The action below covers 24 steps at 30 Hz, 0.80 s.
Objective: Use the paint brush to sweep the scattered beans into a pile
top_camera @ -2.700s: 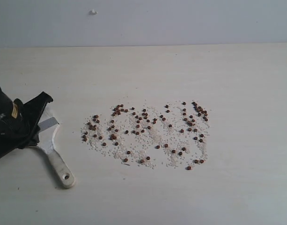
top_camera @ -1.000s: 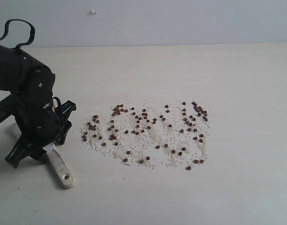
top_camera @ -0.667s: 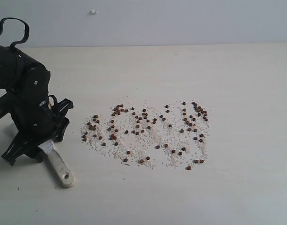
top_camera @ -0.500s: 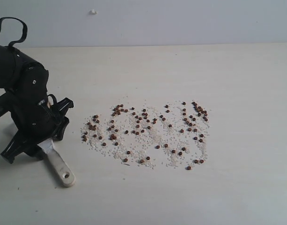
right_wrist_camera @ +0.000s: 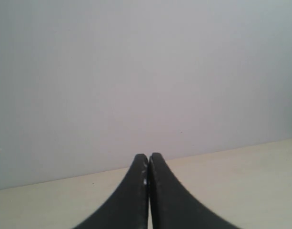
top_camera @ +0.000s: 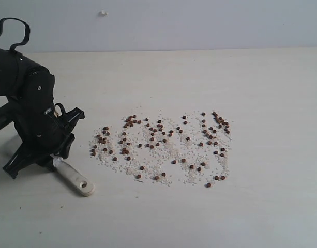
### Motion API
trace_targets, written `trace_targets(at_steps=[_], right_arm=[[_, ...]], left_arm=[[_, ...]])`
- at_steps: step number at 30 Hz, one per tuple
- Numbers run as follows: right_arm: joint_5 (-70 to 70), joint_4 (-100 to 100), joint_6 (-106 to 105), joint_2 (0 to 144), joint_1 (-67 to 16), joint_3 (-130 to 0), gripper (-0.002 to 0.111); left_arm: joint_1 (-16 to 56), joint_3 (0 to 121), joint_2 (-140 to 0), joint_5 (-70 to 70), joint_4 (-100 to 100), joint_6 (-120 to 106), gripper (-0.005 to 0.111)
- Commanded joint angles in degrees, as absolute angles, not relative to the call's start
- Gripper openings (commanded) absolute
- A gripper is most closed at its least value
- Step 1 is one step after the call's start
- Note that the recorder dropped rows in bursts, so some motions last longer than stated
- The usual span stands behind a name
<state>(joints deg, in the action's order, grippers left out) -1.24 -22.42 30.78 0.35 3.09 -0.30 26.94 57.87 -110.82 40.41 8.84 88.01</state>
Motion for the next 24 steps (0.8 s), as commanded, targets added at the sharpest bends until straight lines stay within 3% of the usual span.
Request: trace_targets(at_steps=[1,10,24], right_arm=[[-1.6,-22.8,30.8,0.0,3.3,0.0,0.000],[-1.6,-22.8,30.8,0.0,3.3,0.0,0.000],[-1.6,-22.8,30.8,0.0,3.3,0.0,0.000]], left_arm=[[26.8,57.5,-112.2,39.2,5.6,87.8,0.000],[28.2,57.5,-105.2,41.8,6.9,91.7,0.000],[38.4,57.5,-96.8,47.1,20.9,110.3,0.000]])
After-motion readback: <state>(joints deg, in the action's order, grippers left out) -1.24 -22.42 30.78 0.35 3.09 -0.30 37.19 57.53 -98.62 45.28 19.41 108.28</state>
